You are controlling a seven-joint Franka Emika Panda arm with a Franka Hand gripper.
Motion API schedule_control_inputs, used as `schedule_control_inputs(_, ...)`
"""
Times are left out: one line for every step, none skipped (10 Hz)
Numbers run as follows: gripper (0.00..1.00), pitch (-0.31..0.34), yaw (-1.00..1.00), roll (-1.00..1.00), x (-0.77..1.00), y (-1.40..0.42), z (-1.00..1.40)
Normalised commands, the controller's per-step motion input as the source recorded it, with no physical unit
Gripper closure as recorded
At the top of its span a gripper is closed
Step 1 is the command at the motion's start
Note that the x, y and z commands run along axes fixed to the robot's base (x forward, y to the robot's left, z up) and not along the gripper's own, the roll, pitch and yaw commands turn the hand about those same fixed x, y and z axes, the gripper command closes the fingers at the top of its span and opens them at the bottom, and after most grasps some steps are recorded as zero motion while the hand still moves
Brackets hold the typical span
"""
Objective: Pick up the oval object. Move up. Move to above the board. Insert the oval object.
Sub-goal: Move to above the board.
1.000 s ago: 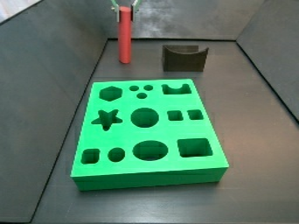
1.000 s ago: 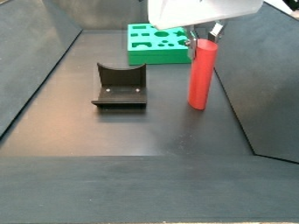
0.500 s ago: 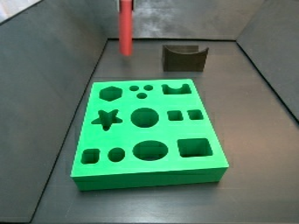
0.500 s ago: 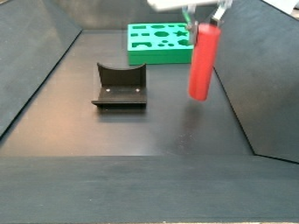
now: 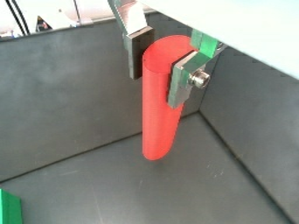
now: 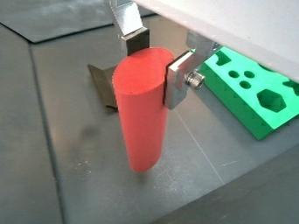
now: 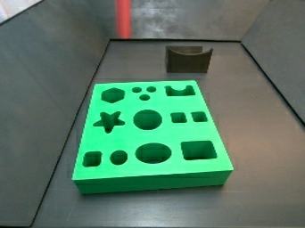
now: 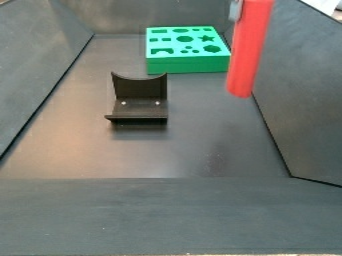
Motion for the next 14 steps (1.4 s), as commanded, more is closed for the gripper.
schedule_control_inputs(1.0, 0.062, 0.09, 0.1, -0.09, 0.13, 1.0)
schedule_control_inputs(1.0, 0.069, 0.08, 0.09, -0.08, 0.13, 1.0)
schedule_control_inputs(1.0, 0.083, 0.04, 0.06, -0.06, 0.11, 1.0)
schedule_control_inputs(1.0, 0.085, 0.03, 0.05, -0.05, 0.11, 1.0)
schedule_control_inputs(1.0, 0.081, 0.01, 0.03, -0.03, 0.08, 0.82)
schedule_control_inputs(1.0, 0.078, 0.0, 0.02, -0.02, 0.06, 0.65)
schedule_control_inputs(1.0, 0.079, -0.01, 0.01, 0.0, 0.04, 0.43)
schedule_control_inputs(1.0, 0.082, -0.02, 0.0, 0.0, 0.03, 0.21)
schedule_control_inputs(1.0, 0.011, -1.0, -0.08, 0.24, -1.0, -0.01)
schedule_control_inputs(1.0, 0.007, -1.0, -0.08, 0.24, -1.0, -0.01)
schedule_control_inputs(1.0, 0.014, -1.0, -0.09, 0.24, -1.0, -0.01)
schedule_control_inputs(1.0, 0.021, -1.0, -0.16, 0.25, -1.0, -0.01)
schedule_control_inputs(1.0, 0.04, -0.69, -0.15, 0.25, -1.0, -0.01)
schedule_control_inputs(1.0, 0.053, -0.39, -0.11, 0.26, -1.0, -0.01)
